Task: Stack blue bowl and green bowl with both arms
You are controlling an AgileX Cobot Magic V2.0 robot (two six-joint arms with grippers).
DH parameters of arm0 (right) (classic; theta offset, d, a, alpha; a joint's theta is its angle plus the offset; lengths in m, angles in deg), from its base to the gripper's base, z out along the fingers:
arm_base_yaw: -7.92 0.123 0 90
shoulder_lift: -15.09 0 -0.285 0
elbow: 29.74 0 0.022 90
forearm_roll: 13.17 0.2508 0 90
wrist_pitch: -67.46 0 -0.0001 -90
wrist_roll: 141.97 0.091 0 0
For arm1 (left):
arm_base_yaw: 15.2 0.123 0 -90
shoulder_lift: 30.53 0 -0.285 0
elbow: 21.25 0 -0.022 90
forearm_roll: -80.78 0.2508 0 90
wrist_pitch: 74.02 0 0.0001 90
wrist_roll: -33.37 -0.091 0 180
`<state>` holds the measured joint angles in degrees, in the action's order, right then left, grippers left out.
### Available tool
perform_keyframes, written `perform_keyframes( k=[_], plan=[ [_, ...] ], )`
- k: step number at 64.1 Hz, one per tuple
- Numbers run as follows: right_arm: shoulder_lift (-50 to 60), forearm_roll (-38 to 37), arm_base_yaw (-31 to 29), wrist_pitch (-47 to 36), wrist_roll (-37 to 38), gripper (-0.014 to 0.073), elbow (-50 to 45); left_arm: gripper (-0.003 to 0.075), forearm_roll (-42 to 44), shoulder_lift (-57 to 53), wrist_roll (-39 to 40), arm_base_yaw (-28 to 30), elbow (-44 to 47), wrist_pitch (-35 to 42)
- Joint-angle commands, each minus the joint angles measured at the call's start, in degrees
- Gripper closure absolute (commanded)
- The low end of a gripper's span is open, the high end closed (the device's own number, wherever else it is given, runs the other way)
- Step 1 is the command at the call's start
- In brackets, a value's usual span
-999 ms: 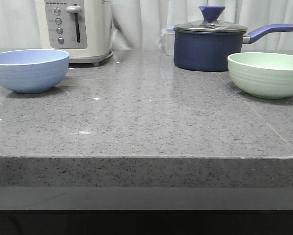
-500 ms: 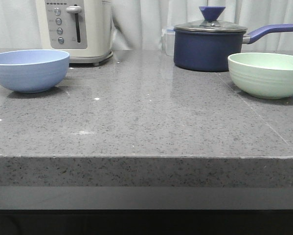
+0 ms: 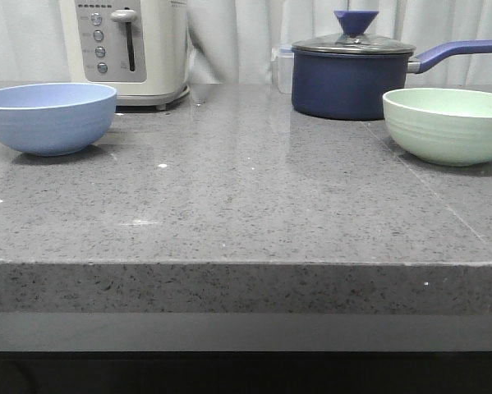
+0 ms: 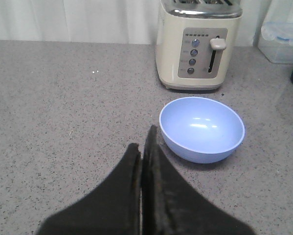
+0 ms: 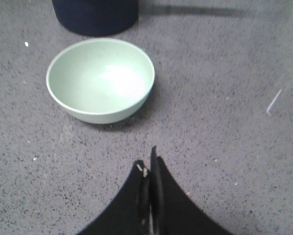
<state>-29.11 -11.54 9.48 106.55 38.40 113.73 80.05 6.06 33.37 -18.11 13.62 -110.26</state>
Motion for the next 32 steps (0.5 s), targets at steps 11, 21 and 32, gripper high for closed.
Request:
perform_keyframes(
  k=[11, 21, 32],
  plan=[
    [-6.2, -0.7, -0.2, -3.2, -0.4, 0.0633, 2.0, 0.0739, -0.6, 3.8, 0.0, -0.1, -0.9, 4.6],
    [-7.3, -0.7, -0.2, -3.3, -0.4, 0.0383, 2.0, 0.0562, -0.4, 4.5, 0.0, -0.1, -0.9, 5.0],
    [-7.6, -0.7, -0.2, -3.7, -0.4, 0.0046, 2.0, 0.0213, -0.4, 4.5, 0.0, -0.1, -0.9, 6.7]
  ],
)
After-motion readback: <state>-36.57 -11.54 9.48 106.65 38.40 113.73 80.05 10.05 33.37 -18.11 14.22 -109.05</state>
